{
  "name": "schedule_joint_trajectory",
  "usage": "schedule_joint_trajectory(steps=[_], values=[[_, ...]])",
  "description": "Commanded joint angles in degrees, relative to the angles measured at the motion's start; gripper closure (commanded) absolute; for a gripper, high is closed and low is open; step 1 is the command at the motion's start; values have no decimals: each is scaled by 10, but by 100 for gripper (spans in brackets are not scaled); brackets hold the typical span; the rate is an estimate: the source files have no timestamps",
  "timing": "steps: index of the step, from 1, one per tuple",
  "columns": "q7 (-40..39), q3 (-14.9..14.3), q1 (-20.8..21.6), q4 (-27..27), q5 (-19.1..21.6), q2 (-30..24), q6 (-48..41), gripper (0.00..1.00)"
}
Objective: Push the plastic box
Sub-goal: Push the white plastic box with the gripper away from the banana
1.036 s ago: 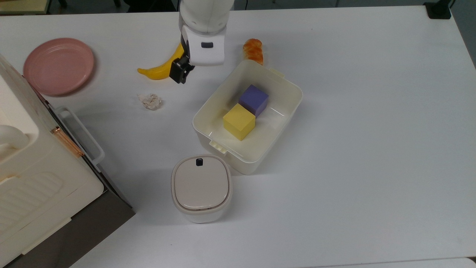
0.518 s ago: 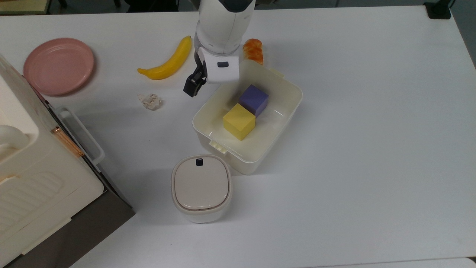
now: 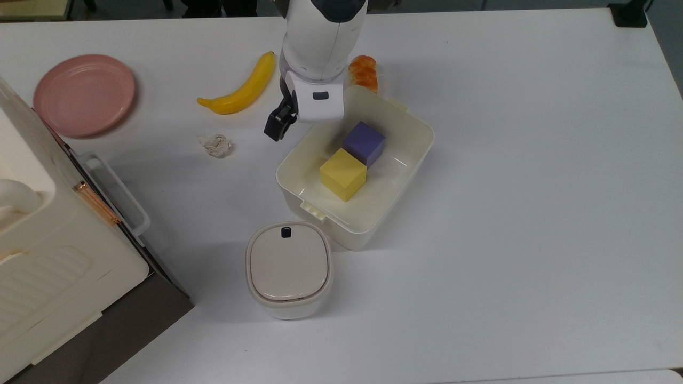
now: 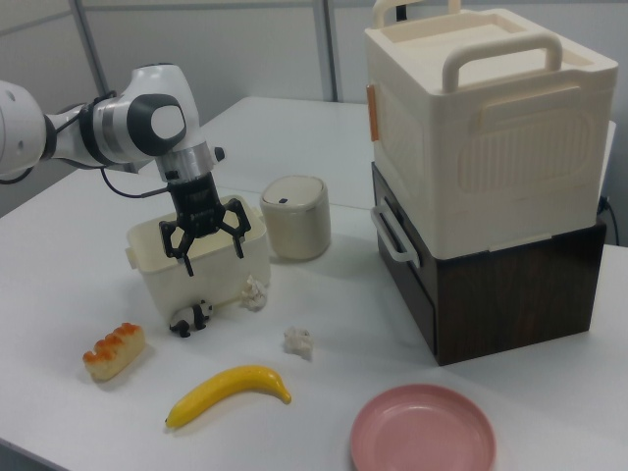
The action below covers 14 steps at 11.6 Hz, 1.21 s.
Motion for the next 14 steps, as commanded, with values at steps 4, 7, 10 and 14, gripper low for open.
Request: schedule_joint_trajectory(steps=[4,7,10,14], values=[[16,-3,12,-9,-9,6,24,0],[34,-3,16,-7,-9,16,38,0],[43,-3,17,2,-5,18,39,0],[124,15,17,16,-8,32,39,0]])
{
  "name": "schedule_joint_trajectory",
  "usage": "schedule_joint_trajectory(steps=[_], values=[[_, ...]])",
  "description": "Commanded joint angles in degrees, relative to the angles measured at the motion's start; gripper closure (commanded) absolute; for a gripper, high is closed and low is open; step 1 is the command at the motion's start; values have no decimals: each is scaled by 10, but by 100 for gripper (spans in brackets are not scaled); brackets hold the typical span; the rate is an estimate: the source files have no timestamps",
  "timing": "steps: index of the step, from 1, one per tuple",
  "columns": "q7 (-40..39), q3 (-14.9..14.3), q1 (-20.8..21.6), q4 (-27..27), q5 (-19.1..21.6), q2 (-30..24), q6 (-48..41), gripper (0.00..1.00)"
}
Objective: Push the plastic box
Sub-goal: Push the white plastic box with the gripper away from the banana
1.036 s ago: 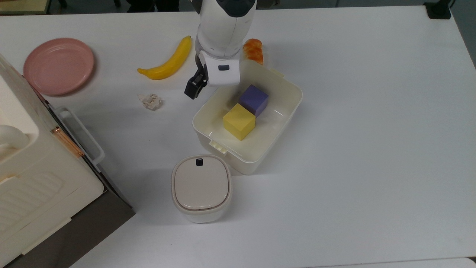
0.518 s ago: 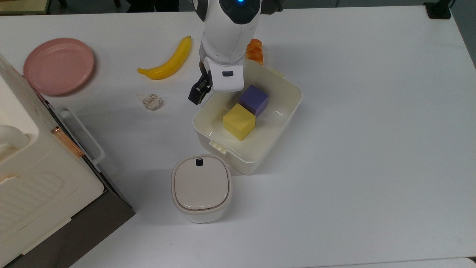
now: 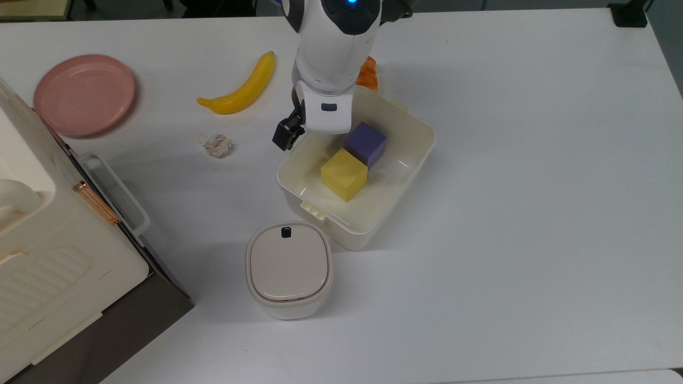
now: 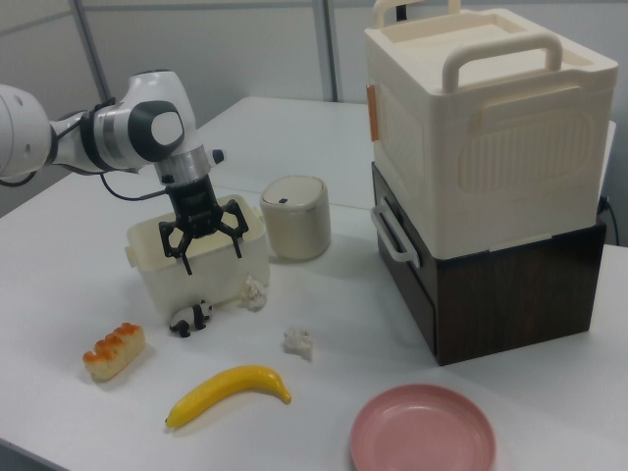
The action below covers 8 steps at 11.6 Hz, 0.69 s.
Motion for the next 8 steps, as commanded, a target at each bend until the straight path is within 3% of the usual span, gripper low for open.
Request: schedule_joint_trajectory(steps=[1,8], values=[[49,10,9,8,-8,14,10,0],[71,13,6,61,-11,52,10,0]])
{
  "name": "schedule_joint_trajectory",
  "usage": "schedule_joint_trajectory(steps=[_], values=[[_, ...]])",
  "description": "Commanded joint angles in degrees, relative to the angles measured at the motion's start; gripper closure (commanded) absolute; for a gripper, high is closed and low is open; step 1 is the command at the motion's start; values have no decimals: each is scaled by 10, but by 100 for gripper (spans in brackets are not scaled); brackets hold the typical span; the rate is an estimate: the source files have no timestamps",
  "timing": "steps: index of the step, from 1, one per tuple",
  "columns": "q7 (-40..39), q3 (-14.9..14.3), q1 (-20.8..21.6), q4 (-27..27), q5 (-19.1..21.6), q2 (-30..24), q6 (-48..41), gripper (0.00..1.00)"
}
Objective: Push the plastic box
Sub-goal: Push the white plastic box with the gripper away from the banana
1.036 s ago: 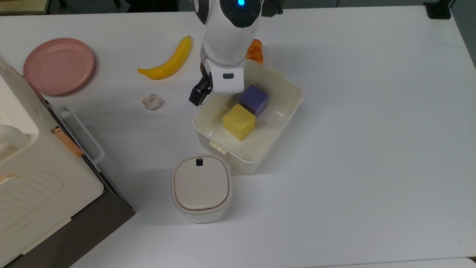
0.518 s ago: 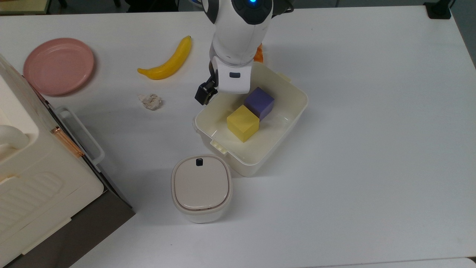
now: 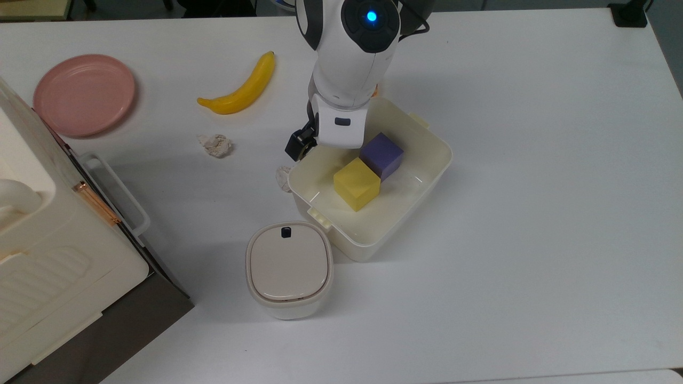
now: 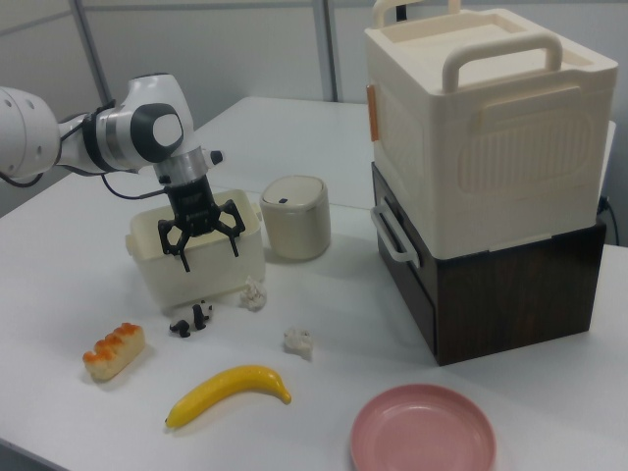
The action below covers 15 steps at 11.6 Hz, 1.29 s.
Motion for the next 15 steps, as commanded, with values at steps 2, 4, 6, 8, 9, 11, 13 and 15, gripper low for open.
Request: schedule_joint_trajectory(steps=[2,4,6,8,9,11,13,15], values=[[17,-4,2,25,-10,14,15,0],[17,-7,1,27,-9,14,25,0],[25,-7,2,49,-8,29,24,0],[55,-7,4,66,-11,52,25,0],[59,-7,6,68,-11,53,24,0],[84,-8,16,72,-10,58,24,0],[106,-7,17,81,-10,61,24,0],[120,-7,20,85,-10,62,24,0]])
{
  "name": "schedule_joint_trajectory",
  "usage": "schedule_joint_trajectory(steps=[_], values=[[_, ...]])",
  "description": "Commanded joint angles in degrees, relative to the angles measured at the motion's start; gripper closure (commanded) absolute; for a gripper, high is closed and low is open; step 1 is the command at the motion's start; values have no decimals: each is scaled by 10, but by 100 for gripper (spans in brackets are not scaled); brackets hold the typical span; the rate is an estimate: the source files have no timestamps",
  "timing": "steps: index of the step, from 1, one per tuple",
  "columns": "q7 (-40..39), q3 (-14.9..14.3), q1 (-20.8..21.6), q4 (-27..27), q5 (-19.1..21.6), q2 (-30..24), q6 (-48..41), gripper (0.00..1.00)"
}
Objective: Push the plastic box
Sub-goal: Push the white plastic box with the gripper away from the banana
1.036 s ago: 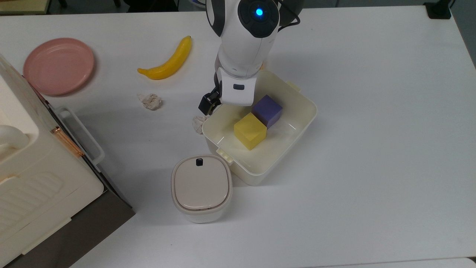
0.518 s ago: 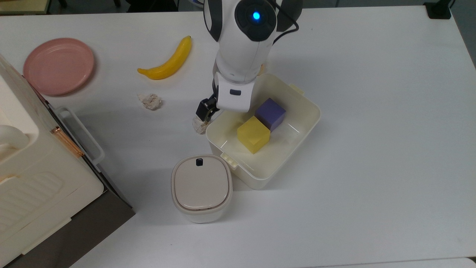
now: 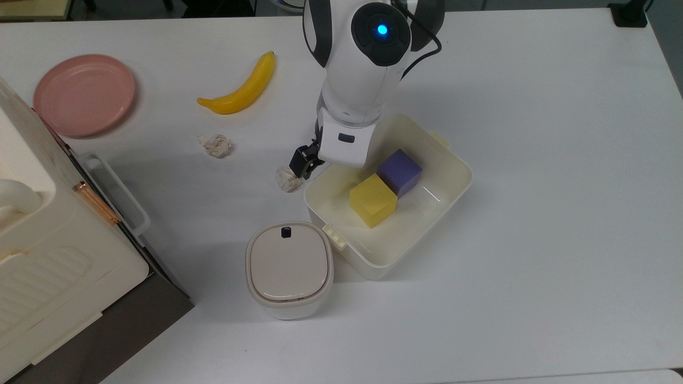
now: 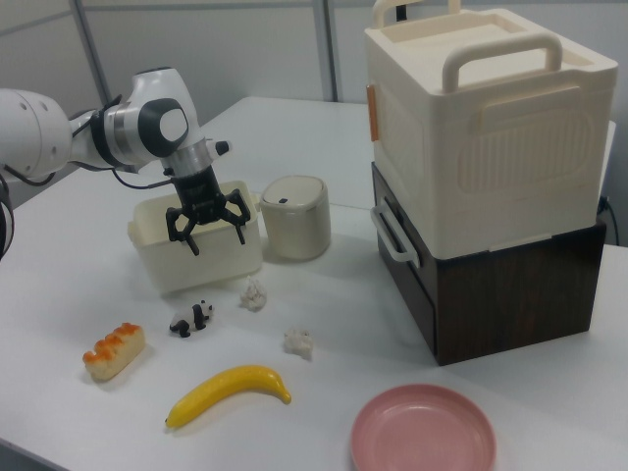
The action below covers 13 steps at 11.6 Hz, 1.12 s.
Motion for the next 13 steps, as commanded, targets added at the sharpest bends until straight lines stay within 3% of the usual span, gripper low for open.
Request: schedule_joint_trajectory(steps=[1,8,13], values=[[39,-3,10,16,-9,12,7,0],[109,-6,29,43,-5,19,7,0],[113,-9,31,52,-3,12,-1,0]])
